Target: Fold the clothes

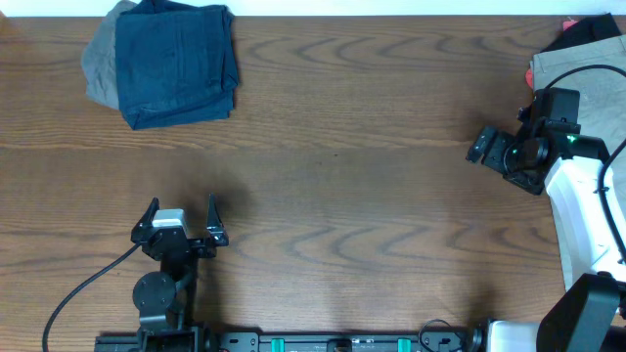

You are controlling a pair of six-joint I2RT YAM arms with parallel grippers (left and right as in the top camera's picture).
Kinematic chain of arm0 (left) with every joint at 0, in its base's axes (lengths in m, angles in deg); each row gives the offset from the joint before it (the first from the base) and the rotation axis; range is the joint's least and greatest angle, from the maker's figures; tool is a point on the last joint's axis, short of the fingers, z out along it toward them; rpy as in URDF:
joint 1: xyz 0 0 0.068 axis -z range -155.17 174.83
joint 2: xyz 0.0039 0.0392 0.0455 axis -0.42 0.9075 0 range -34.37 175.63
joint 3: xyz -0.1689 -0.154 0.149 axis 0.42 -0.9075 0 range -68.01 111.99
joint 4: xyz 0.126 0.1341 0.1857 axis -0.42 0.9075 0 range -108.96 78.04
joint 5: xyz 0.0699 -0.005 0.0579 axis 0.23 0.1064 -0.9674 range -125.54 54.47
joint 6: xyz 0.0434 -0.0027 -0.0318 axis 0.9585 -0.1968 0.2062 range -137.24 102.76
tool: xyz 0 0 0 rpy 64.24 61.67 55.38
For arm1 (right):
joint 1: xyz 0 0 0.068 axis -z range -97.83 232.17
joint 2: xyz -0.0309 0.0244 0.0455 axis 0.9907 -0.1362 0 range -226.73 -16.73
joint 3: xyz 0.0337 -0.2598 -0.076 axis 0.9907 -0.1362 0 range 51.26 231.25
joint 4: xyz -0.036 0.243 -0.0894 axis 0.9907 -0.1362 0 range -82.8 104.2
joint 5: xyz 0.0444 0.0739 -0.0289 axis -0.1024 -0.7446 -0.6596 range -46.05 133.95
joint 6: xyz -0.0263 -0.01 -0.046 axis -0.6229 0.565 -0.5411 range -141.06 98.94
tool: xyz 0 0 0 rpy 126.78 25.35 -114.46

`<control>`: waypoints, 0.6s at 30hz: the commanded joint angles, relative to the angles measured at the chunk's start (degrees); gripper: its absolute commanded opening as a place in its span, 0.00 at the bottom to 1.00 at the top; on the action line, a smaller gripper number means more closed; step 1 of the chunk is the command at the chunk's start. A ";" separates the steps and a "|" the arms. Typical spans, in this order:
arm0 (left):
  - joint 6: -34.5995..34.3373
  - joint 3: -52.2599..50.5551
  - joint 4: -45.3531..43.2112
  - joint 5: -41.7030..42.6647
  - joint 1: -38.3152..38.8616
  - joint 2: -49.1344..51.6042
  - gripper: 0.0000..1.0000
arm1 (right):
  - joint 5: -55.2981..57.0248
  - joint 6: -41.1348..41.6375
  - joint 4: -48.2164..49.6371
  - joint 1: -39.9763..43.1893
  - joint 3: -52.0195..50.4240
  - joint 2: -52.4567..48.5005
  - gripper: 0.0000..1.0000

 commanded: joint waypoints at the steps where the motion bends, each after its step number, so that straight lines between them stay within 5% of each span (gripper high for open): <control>1: 0.52 -0.61 2.43 0.61 -0.28 -0.28 0.98 | 0.20 -0.83 0.04 0.22 0.50 0.20 0.99; 9: 0.52 -0.61 2.43 0.61 -0.28 -0.31 0.98 | 0.17 -0.85 -0.20 0.20 -0.20 3.32 0.99; 18: 0.52 -0.61 2.43 0.61 -0.28 -0.28 0.98 | 6.05 -3.06 0.35 -0.13 -7.04 22.49 0.99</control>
